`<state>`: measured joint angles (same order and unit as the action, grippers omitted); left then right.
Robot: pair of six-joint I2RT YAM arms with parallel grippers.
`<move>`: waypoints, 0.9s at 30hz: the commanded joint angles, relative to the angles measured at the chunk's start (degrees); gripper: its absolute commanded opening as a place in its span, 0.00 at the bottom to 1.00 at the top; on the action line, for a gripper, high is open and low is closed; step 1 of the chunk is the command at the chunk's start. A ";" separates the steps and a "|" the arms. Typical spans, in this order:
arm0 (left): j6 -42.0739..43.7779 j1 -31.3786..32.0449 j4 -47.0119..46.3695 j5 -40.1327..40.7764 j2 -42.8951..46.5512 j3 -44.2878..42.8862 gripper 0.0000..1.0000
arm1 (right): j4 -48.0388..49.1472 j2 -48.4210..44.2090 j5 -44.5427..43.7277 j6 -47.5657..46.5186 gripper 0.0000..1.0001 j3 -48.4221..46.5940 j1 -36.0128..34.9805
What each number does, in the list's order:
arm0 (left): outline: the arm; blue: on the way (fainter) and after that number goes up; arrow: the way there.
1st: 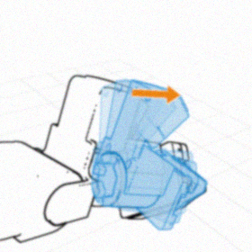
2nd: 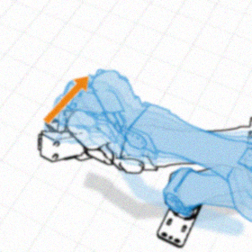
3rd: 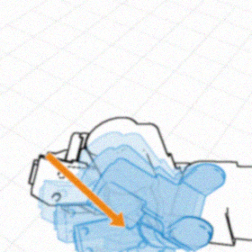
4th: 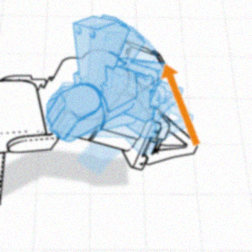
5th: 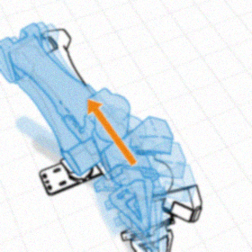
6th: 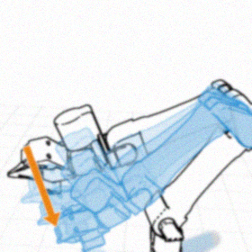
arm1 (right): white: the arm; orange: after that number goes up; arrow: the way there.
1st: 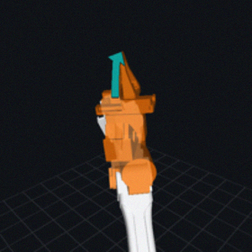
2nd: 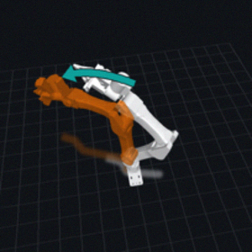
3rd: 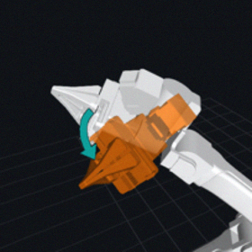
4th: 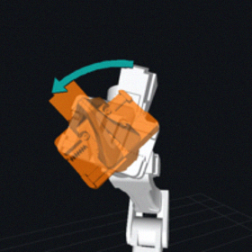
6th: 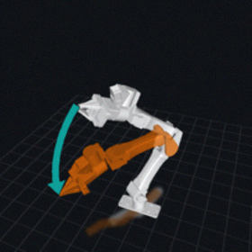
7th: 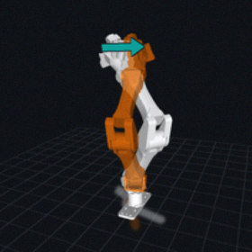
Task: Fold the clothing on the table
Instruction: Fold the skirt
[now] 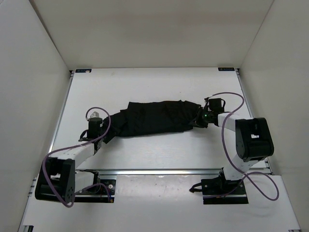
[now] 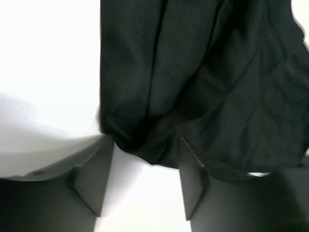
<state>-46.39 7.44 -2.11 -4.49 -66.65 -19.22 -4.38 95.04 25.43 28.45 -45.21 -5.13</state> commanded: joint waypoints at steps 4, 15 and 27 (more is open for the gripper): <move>0.08 5.11 -4.83 -7.89 -10.42 -6.61 0.00 | -1.94 -4.07 -2.23 -2.25 0.00 -0.49 2.65; -2.74 10.05 -15.55 -8.95 -19.73 -6.79 0.00 | -26.35 -6.10 -10.14 -13.50 0.00 -23.22 1.53; -1.86 10.05 -16.69 -7.99 -22.99 -9.17 0.00 | -26.48 3.56 -10.67 -11.22 0.00 -42.05 -26.85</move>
<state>-49.36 18.13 -18.59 -13.10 -88.86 -27.38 -31.97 96.40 13.69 16.49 -83.74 -28.60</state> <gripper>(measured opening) 0.017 0.030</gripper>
